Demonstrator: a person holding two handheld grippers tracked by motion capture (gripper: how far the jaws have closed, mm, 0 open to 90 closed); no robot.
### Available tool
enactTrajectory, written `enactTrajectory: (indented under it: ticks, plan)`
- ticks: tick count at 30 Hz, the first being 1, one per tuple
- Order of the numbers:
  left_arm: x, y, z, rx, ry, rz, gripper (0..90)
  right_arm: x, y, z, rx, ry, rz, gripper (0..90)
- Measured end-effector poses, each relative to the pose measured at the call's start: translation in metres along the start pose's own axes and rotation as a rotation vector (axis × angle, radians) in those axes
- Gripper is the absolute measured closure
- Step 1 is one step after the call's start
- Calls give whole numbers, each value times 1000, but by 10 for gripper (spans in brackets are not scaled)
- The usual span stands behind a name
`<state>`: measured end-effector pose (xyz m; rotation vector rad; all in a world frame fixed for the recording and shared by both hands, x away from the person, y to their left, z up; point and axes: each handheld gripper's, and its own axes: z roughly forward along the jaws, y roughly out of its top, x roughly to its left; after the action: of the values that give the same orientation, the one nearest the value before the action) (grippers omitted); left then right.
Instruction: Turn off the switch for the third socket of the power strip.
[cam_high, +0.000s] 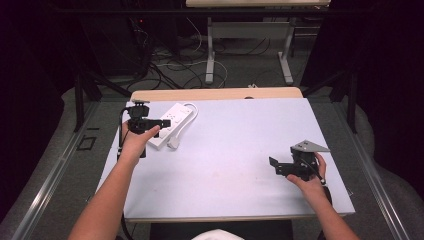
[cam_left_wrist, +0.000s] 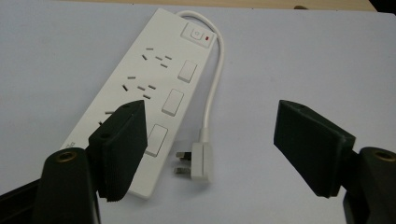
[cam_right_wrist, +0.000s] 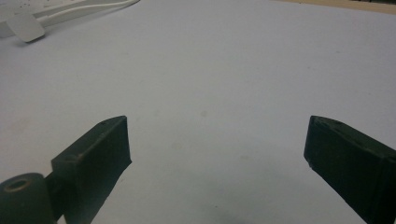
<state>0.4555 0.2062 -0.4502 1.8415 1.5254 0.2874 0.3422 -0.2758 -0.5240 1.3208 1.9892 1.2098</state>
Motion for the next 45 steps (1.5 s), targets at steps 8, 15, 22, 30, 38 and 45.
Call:
enactTrajectory:
  ticks: [8,15,22,30,38,45]
  plan:
    - [1,4,8,11,17,-21,295,-1,0,1,-1,0,-6,63]
    - [4,5,17,25,39,-36,353,-2,-1,1,1,2,-8,63]
    - [9,6,24,39,66,-61,464,-3,-1,1,1,3,-3,63]
    - [15,7,28,51,109,-94,589,-3,-1,1,4,3,-4,63]
    - [20,7,32,64,127,-109,688,-3,-1,2,9,5,-7,63]
    - [21,7,39,98,137,-108,755,-3,-2,2,12,8,-10,64]
